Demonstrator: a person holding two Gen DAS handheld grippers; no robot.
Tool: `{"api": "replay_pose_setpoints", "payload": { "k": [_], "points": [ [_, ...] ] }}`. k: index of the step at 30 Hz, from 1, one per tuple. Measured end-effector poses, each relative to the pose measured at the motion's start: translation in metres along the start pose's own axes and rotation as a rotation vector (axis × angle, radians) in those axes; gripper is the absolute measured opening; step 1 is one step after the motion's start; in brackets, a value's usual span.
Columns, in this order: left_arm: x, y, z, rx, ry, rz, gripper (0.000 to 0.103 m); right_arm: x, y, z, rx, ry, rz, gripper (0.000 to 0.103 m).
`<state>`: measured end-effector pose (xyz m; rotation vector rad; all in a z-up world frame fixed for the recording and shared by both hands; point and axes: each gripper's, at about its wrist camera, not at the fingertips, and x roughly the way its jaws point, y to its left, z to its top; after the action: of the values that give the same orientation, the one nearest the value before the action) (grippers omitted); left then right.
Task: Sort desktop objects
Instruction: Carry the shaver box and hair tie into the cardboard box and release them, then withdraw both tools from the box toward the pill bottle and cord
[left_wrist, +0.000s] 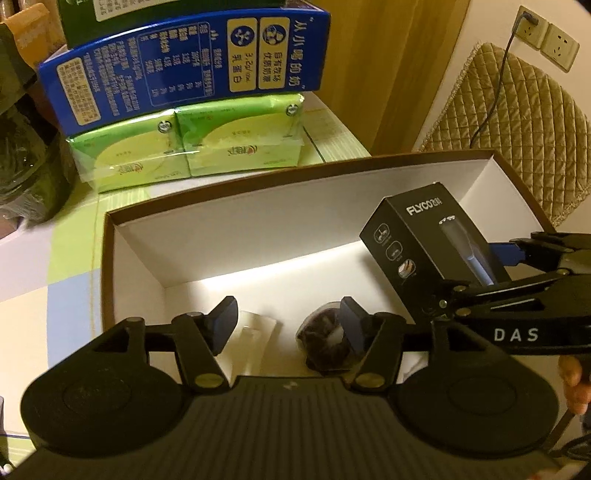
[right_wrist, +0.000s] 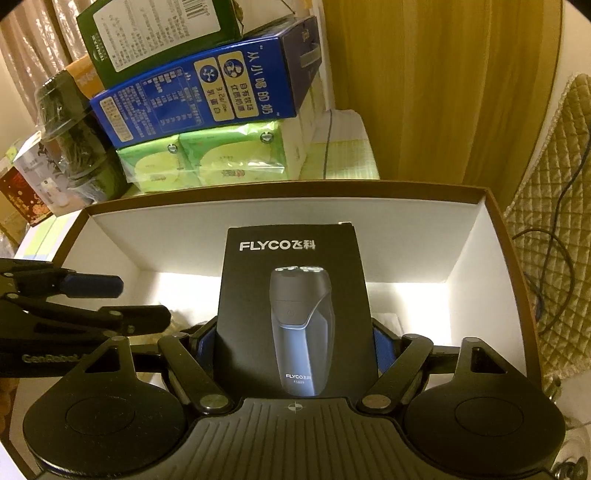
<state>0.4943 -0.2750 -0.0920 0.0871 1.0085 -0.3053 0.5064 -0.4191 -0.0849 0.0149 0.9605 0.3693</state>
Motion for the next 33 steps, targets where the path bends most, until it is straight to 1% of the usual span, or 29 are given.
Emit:
{"api": "replay_pose_setpoints", "payload": {
  "k": [2,3,4,8,10,12,19,26,28,33],
  "points": [
    [-0.004,0.001,0.000,0.003,-0.008,0.006,0.061,-0.001,-0.002,0.001,0.016,-0.018,0.007,0.077],
    [-0.007,0.001,0.001,0.005,-0.014,0.005,0.068,-0.002,-0.002,0.002,0.018,-0.023,0.020,0.077],
    [-0.010,0.001,0.001,0.007,-0.022,0.005,0.070,-0.003,-0.002,0.002,0.017,-0.029,0.026,0.077],
    [-0.018,0.000,0.000,0.017,-0.037,0.007,0.070,-0.008,-0.002,0.002,0.015,-0.031,0.029,0.079],
    [-0.022,-0.001,-0.003,0.021,-0.040,0.004,0.073,-0.012,-0.003,-0.001,0.020,-0.033,0.024,0.083],
    [-0.026,-0.001,-0.006,0.022,-0.043,0.001,0.074,-0.017,-0.004,-0.004,0.018,-0.036,0.023,0.090],
    [-0.045,-0.002,-0.019,0.026,-0.065,0.002,0.080,-0.045,-0.001,-0.018,0.017,-0.073,0.037,0.101],
    [-0.073,0.001,-0.034,0.008,-0.092,0.000,0.083,-0.077,0.013,-0.036,-0.012,-0.112,0.020,0.101],
    [-0.081,0.002,-0.039,0.004,-0.095,0.010,0.086,-0.086,0.019,-0.041,-0.017,-0.122,0.017,0.101],
    [-0.102,0.004,-0.054,-0.009,-0.106,0.016,0.086,-0.108,0.033,-0.053,-0.018,-0.138,0.004,0.101]
  ]
}}
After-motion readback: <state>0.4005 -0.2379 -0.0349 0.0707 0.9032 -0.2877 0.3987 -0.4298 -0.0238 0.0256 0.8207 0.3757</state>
